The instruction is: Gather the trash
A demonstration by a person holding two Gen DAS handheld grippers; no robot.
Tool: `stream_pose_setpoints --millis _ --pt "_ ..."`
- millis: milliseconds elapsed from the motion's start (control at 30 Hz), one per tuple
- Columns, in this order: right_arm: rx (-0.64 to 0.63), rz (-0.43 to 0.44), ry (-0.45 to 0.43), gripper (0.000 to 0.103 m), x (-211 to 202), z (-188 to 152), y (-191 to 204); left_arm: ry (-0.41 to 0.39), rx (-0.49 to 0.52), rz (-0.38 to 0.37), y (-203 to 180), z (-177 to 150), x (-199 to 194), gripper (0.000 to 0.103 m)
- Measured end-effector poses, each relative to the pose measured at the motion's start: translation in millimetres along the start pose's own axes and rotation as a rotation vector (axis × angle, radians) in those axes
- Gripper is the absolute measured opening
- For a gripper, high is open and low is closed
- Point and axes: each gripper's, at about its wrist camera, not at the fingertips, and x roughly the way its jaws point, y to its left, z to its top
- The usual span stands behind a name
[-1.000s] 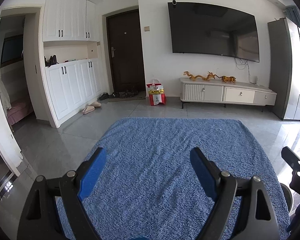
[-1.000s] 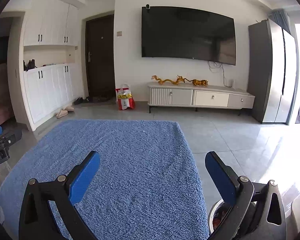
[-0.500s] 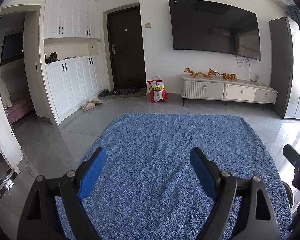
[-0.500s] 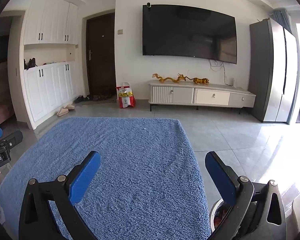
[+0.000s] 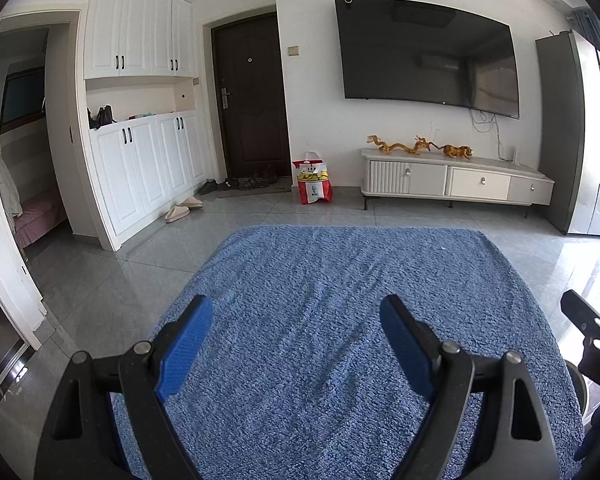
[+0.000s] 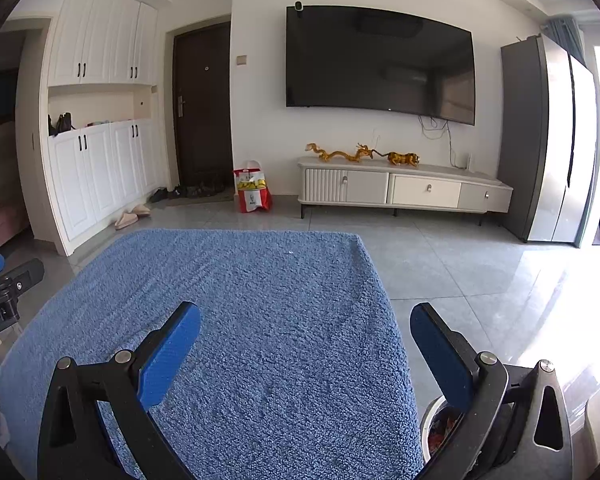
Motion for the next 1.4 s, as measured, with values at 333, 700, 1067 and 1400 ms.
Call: stream_pose_setpoints --millis 333,700,1067,1400 --pt "0.001 0.002 0.004 0.103 2.1 -1.3 -2.0 0.000 0.010 -0.008 -2.6 -0.2 -0.6 0.085" --pt "-0.001 0.001 0.011 0.103 4.1 -5.9 0.2 0.010 0.010 -0.015 -2.9 -2.5 -0.2 0.085" --pt "-0.001 0.000 0.017 0.103 5.4 -6.7 0.7 0.023 0.011 -0.026 -2.6 -5.1 2.2 0.085" --pt "-0.006 0.003 0.025 0.103 6.9 -6.3 3.8 0.025 0.000 -0.038 -1.5 -5.4 2.9 0.085"
